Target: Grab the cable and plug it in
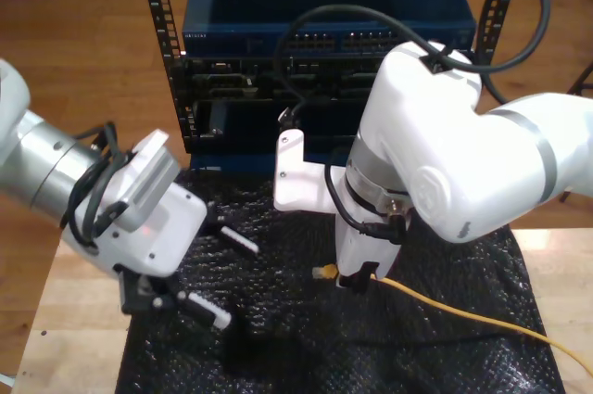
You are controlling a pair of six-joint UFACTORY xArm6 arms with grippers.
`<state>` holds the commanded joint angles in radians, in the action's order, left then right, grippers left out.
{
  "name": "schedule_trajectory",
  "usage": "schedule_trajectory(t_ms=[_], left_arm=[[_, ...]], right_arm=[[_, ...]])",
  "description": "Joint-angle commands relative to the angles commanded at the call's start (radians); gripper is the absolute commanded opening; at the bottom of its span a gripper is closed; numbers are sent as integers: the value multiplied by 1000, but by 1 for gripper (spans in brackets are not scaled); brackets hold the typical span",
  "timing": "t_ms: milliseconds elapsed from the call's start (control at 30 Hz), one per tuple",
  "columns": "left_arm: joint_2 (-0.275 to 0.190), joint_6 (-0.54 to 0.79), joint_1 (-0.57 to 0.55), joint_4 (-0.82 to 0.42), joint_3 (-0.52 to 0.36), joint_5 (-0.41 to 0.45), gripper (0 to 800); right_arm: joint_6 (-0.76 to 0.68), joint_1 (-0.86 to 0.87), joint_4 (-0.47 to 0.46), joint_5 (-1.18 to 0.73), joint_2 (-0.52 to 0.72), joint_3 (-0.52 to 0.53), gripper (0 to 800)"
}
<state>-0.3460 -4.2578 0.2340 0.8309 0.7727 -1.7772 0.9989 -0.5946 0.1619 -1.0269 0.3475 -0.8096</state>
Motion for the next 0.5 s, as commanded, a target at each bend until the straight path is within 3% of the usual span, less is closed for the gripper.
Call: schedule_trajectory(t_ms=[233, 500], left_arm=[[34, 2, -2, 2, 6, 58, 800], [75, -2, -54, 64, 46, 66, 800]], right_arm=[[121, 101, 184, -58, 2, -25, 8], [201, 143, 264, -107, 5, -23, 8]])
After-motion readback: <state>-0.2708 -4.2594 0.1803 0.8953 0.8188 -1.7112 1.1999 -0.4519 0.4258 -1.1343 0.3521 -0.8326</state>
